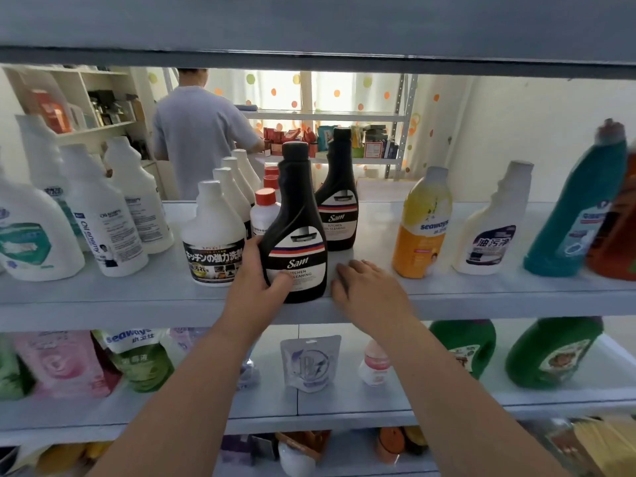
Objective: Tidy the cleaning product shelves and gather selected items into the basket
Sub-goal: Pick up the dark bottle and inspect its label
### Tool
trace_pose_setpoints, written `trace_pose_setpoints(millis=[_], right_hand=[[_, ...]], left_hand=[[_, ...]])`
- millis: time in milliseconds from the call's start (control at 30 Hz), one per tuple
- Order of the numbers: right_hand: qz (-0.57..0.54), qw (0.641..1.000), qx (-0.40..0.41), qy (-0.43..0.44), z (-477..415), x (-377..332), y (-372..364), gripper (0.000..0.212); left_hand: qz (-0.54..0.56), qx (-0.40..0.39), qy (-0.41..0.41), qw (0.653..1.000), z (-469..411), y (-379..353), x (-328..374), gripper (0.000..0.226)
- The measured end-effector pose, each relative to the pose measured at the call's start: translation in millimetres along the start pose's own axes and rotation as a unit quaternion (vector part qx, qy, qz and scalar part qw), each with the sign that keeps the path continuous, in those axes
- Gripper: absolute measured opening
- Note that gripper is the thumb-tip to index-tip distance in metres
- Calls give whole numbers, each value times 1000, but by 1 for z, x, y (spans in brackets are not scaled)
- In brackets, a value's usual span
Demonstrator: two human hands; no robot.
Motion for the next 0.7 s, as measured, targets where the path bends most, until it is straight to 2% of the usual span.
trace_pose_setpoints(millis=[100,167,233,267,300,367,400,433,500,633,700], right_hand=[[-5,999,32,7,24,-3,8,45],[-39,999,1,0,36,0,7,45],[-139,989,-49,-22,48,3,9,42],[-226,970,-81,-45,56,4,11,42],[-334,934,-110,-68,65,2,14,43],[-539,823,-149,-102,88,-9,21,49],[-598,778,-153,-116,101,-14,20,49],[-629,751,-149,-131,115,-17,18,44],[-657,723,-143,-159,143,-22,10,35],[-718,640,-162,-220,194,-24,-23,39],[-712,635,-168,-248,215,-24,-34,45]], left_hand=[[29,8,2,1000,1,1,3,48],[48,2,5,999,5,2,9,49],[81,0,12,997,16,4,14,46],[95,-3,13,995,26,5,16,46],[103,-12,11,995,38,4,18,47],[113,-42,10,993,67,0,23,49],[118,-58,13,991,84,-3,23,50],[122,-72,15,990,100,-8,24,50],[134,-85,20,987,131,-15,22,52],[181,-89,58,978,182,-21,5,51],[204,-89,115,968,208,-24,-12,53]])
Point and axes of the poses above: each hand's wrist, its own z-axis away from the middle knuckle, its own y-axis out of the back of the hand, x = y × z, the point moved 10 cm from there along -z, towards the middle knuckle, and after that the axes turned 12 degrees about -y, right-handed, at the moved point
